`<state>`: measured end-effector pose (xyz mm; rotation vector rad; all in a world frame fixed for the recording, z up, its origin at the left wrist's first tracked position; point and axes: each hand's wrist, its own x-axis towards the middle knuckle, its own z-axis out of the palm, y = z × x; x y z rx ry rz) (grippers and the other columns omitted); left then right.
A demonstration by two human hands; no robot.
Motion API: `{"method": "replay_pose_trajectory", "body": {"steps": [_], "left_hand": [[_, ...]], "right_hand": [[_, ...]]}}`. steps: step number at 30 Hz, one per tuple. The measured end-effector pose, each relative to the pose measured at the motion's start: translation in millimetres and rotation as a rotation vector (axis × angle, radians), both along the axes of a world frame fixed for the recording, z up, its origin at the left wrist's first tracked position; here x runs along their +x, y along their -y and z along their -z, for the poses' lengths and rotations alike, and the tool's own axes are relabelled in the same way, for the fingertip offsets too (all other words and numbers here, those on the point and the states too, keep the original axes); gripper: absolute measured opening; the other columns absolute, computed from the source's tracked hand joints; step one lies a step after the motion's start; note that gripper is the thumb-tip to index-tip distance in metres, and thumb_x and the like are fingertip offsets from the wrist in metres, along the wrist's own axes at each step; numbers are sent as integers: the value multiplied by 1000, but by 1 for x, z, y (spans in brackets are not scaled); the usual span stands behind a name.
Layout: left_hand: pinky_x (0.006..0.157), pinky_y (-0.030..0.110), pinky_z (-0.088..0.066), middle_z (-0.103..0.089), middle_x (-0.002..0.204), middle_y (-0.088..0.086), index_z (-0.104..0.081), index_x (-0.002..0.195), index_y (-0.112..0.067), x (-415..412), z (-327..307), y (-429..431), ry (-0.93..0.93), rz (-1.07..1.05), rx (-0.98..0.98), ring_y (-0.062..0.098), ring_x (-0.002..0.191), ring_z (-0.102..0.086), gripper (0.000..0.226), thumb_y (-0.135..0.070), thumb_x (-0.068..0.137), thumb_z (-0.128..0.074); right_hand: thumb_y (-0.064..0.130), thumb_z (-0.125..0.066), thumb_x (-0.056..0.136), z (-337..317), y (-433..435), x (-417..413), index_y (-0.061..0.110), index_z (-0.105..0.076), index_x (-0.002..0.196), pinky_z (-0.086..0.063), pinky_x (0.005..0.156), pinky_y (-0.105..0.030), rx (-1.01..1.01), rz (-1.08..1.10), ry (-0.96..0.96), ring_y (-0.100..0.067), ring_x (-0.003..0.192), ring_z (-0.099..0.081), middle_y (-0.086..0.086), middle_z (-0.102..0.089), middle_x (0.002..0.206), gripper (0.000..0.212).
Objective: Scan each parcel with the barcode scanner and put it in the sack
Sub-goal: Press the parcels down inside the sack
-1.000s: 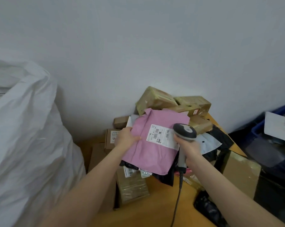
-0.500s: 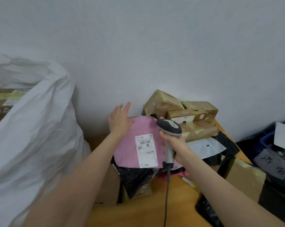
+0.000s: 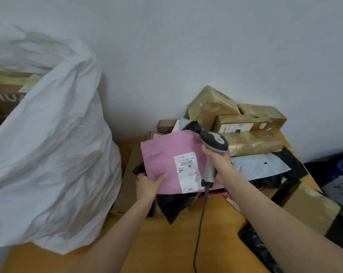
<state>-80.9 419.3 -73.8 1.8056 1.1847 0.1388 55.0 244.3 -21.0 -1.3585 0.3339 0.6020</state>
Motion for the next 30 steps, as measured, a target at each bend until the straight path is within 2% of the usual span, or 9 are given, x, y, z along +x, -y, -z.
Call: {"method": "replay_pose_trajectory", "body": {"steps": [2, 4, 6, 9, 13, 16, 19, 24, 30], "left_hand": [[96, 43, -50, -54, 133, 14, -37, 138, 3, 3, -2, 5, 34, 12, -157, 30, 118, -56, 88, -35, 73, -83], [92, 39, -51, -58, 129, 13, -46, 135, 2, 12, -6, 8, 97, -4, -231, 28, 112, -59, 77, -30, 75, -82], [83, 33, -50, -62, 123, 12, -54, 127, 2, 20, -12, 9, 120, 1, -224, 24, 102, -60, 65, -27, 75, -82], [94, 40, -49, -62, 122, 13, -56, 124, 3, 28, -23, 1, 163, -20, -213, 30, 110, -59, 58, -19, 77, -81], [93, 44, -51, -66, 110, 14, -63, 99, -4, 33, -44, -19, 200, -5, -84, 32, 104, -63, 31, -18, 77, -81], [92, 48, -51, -68, 107, 14, -66, 96, -1, 31, -56, -32, 209, 13, -11, 32, 101, -64, 32, -20, 76, -82], [89, 42, -52, -65, 104, 7, -63, 96, -9, 28, -61, -36, 245, -5, -18, 29, 99, -62, 31, -20, 75, -82], [80, 30, -45, -63, 108, 4, -63, 114, -2, 24, -64, -37, 335, -25, -86, 21, 97, -59, 46, -16, 75, -82], [75, 27, -44, -64, 105, 5, -64, 112, 0, 23, -69, -43, 375, -40, -116, 19, 92, -60, 42, -10, 75, -81]], "right_hand": [[26, -81, 77, 1, 0, -1, 22, -60, 97, -48, 95, -47, -6, -9, -3, -24, 99, -58, -2, -66, 100, 30], [26, -81, 77, 2, 1, -1, 24, -60, 91, -48, 88, -42, 0, -20, -1, -21, 93, -58, 0, -66, 95, 25], [24, -81, 78, 1, 3, -2, 25, -61, 90, -48, 87, -41, 13, -46, 7, -20, 93, -59, 1, -67, 94, 24], [22, -80, 78, -7, 6, -5, 24, -62, 95, -48, 92, -42, 8, -95, 58, -19, 97, -60, 1, -69, 99, 24], [25, -77, 82, -26, 25, -23, 9, -66, 104, -56, 61, -30, 18, -154, 145, -19, 70, -67, -7, -72, 80, 29], [23, -76, 83, -36, 39, -52, 4, -65, 89, -49, 52, -26, -15, -201, 152, -17, 54, -58, -9, -65, 66, 23], [16, -73, 86, -42, 40, -83, 3, -63, 78, -41, 44, -27, -8, -252, 151, -16, 40, -47, -9, -58, 52, 18], [11, -70, 87, -51, 33, -109, 3, -63, 69, -38, 46, -30, -17, -235, 160, -21, 40, -46, -11, -56, 48, 20], [13, -71, 86, -59, 32, -115, 0, -65, 78, -38, 45, -30, -15, -241, 169, -20, 41, -47, -10, -57, 49, 16]]}}
